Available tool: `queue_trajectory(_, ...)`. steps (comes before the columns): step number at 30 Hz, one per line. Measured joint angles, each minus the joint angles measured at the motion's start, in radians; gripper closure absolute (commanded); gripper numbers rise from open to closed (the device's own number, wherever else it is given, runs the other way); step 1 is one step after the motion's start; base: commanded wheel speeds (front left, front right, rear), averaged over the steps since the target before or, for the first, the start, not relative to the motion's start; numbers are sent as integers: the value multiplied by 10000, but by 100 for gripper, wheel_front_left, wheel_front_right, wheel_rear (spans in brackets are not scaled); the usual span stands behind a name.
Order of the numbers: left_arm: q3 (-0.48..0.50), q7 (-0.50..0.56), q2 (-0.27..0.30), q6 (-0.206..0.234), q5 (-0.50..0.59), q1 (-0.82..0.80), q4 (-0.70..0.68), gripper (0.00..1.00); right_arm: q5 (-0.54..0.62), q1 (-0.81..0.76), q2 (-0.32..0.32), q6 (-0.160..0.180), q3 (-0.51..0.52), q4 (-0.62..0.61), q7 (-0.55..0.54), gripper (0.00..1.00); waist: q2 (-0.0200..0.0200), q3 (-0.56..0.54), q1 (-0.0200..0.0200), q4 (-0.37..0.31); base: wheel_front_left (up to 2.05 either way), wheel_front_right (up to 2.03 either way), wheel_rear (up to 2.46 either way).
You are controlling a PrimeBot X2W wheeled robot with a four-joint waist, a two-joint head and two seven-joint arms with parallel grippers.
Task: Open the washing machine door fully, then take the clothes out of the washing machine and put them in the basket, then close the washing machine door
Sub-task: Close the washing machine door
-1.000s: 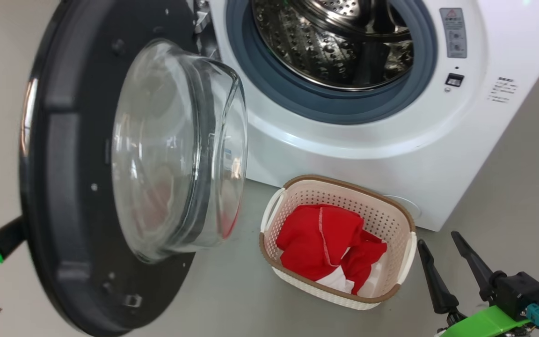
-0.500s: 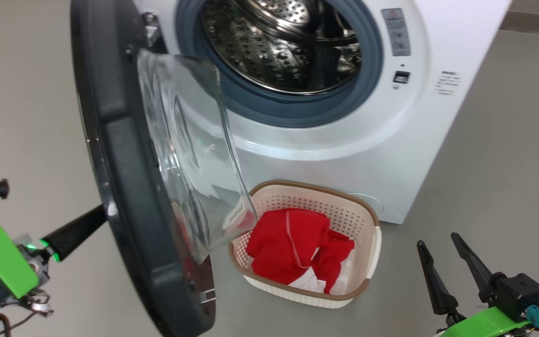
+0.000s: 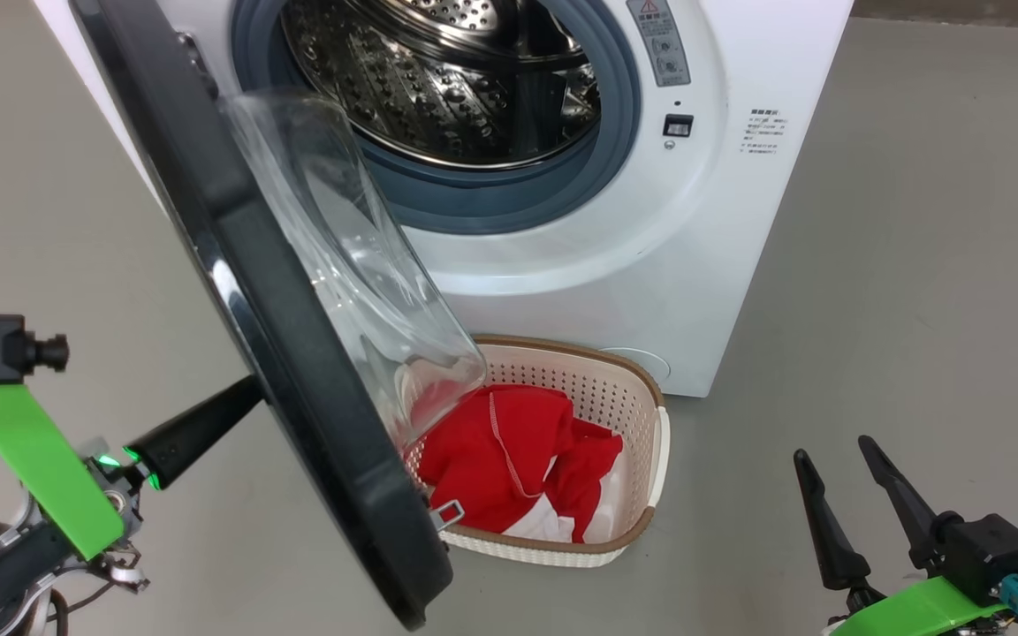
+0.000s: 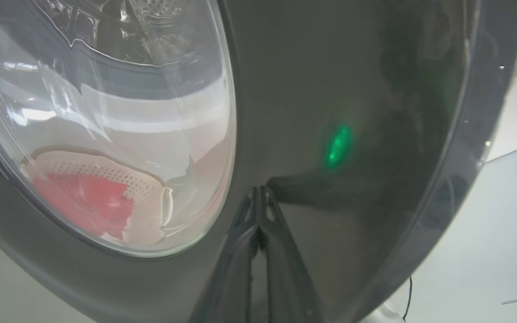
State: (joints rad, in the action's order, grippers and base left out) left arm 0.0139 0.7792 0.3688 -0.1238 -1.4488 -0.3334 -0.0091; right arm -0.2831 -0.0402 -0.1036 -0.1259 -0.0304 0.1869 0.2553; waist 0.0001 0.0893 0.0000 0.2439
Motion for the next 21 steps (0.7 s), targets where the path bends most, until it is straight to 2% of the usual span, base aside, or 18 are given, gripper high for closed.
queue_trajectory(9, -113, -1114, 136, -2, 176, 283, 347, 100, 19, -3, 25, 0, -52, 12, 0, 0, 0, -118, 0, 350, 0, 0, 0)
queue_trajectory(17, -318, -2792, 94, -2, 706, 1326, 642, 100, 19, -45, -13, 0, -199, 50, 0, 0, 0, -331, 0, 981, 0, 0, 0)
queue_trajectory(18, -399, -3010, 94, -2, 792, 1458, 694, 98, 19, -75, -17, 0, -217, 54, 0, 0, 0, -359, 0, 1066, 0, 0, 0)
queue_trajectory(19, -485, -3258, 94, -2, 880, 1602, 775, 87, 19, -128, -21, 0, -242, 63, 0, 0, 0, -391, 0, 1152, 0, 0, 0)
queue_trajectory(21, -585, -3745, 90, -2, 1035, 1896, 949, 81, 15, -192, -27, 0, -299, 105, 0, 0, 0, -456, 0, 1312, 0, 0, 0)
